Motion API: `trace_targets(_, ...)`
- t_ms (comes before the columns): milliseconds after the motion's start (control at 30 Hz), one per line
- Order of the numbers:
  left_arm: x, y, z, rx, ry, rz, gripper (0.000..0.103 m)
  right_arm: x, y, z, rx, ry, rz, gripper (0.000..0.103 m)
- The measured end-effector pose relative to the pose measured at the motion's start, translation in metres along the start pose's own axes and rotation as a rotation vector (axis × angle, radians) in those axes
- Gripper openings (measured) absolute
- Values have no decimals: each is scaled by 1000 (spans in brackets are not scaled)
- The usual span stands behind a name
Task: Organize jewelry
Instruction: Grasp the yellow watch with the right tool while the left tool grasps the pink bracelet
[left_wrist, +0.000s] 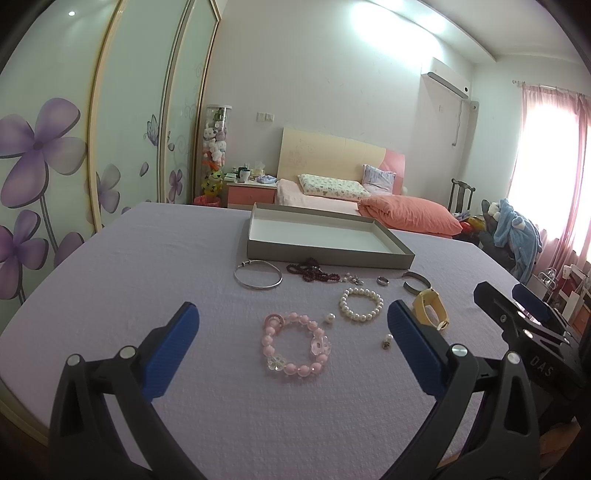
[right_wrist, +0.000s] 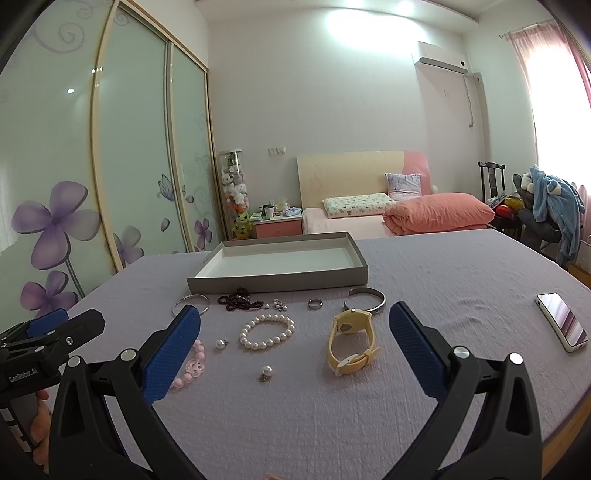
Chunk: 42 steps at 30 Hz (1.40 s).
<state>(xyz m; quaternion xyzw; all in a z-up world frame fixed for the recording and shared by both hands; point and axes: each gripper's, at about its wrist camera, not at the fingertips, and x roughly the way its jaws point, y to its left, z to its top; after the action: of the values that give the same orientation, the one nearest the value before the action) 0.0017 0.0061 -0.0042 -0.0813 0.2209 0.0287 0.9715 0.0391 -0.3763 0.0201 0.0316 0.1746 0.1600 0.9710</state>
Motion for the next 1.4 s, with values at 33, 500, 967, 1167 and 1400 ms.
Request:
trace_targets(33, 3, -1, -1, 1, 6, 2, 99, 2, -1, 0, 1, 7, -6, 101)
trace_targets(500, 46, 6, -13, 15, 154, 55, 99, 94, -48, -12, 110, 396, -116, 96)
trace_targets(967, 80, 7, -15, 24, 265, 43, 99, 138, -53, -19, 67, 579, -182, 66)
trace_targets(1167, 98, 17, -16, 0, 334, 42, 99, 130, -55, -18, 78, 552, -141, 35)
trace_targets(1400, 115, 27, -14, 10, 383, 34, 79, 123, -54, -15, 104, 511, -102, 33)
